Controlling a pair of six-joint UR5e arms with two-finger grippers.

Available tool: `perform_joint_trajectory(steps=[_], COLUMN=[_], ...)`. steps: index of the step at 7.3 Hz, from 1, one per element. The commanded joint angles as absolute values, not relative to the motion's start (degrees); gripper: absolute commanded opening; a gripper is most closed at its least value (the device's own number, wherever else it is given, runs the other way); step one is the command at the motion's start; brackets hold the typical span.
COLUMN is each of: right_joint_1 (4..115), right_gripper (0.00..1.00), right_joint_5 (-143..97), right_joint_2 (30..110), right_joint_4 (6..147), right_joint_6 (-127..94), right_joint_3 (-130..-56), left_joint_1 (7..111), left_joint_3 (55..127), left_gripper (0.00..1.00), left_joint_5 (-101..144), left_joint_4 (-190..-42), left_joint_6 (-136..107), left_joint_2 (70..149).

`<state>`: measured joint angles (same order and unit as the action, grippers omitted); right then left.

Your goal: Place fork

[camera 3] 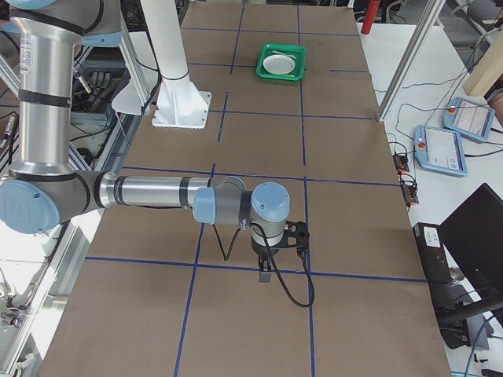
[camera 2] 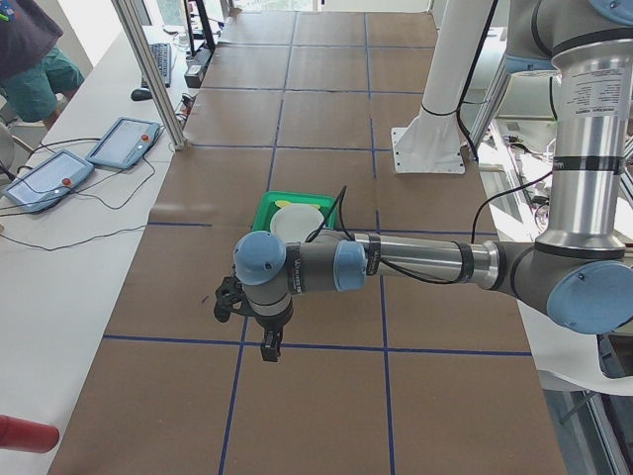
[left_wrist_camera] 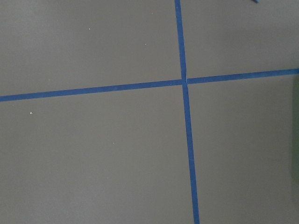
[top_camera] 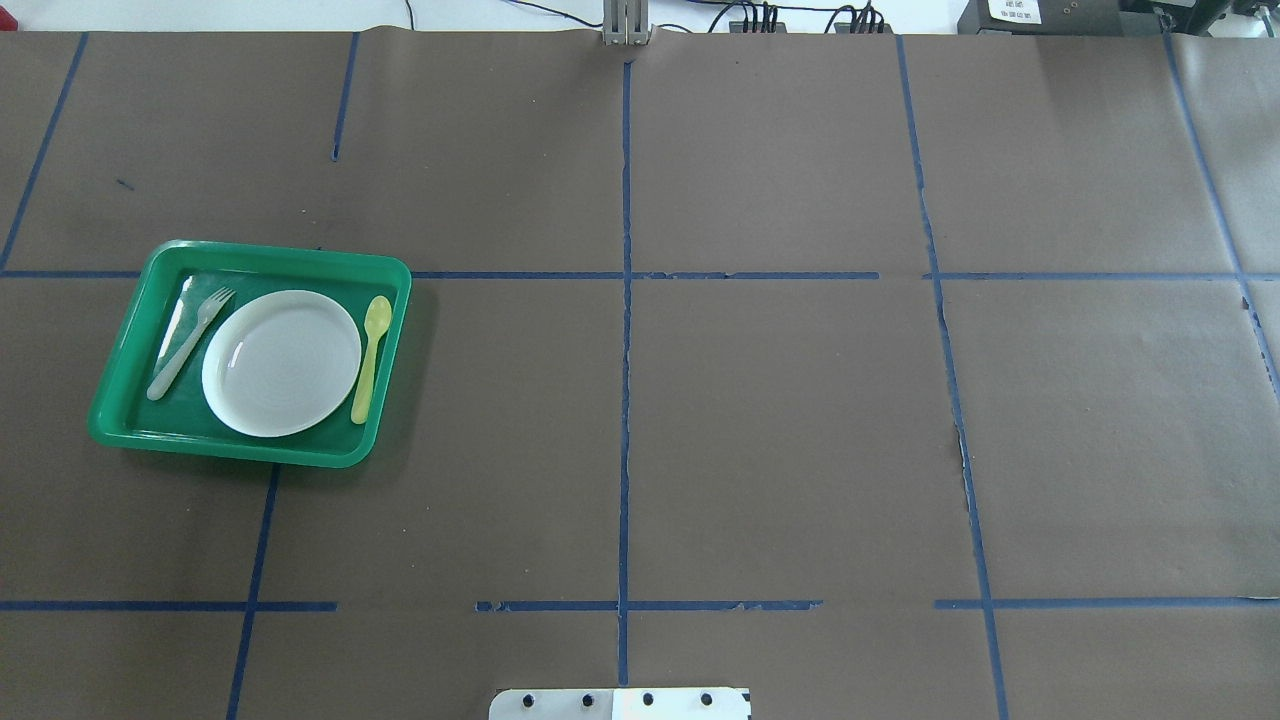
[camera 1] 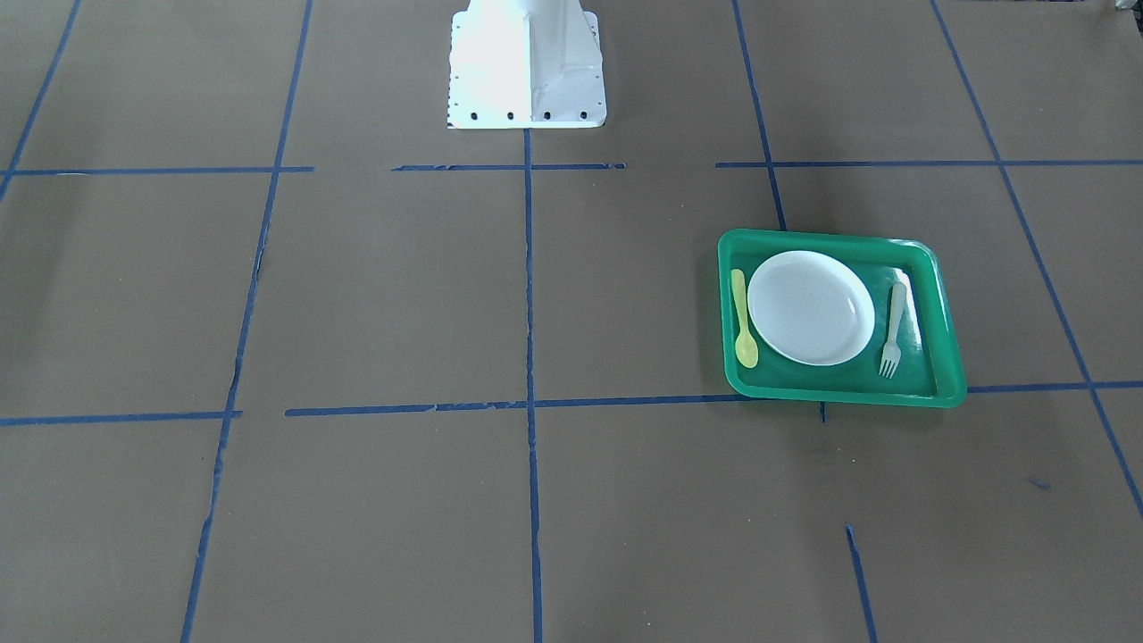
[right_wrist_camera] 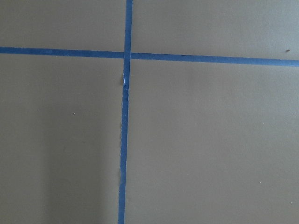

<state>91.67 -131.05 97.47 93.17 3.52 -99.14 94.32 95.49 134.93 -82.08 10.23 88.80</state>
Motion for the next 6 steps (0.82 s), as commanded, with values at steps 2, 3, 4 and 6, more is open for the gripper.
perform_joint_trajectory(steps=[2, 3, 4, 6], right_joint_1=[91.7, 91.7, 91.7, 91.7], right_gripper=[1.0, 1.0, 1.0, 1.0], right_joint_5=[-131.0, -131.0, -131.0, -131.0], right_joint_2=[97.5, 97.5, 97.5, 97.5], right_joint_4=[93.2, 93.2, 93.2, 93.2], right_joint_6=[3.5, 3.5, 3.4, 3.5], right_joint_3=[-99.1, -99.1, -99.1, -99.1], left_joint_1=[94.3, 94.3, 94.3, 94.3], left_joint_3=[95.3, 95.2, 95.3, 95.1], left_gripper=[1.0, 1.0, 1.0, 1.0], left_joint_5=[135.1, 135.1, 135.1, 134.7], left_joint_4=[-82.3, -82.4, -82.4, -82.6], left_joint_6=[10.3, 10.3, 10.4, 10.5], left_joint_2=[88.8, 88.8, 88.8, 88.8])
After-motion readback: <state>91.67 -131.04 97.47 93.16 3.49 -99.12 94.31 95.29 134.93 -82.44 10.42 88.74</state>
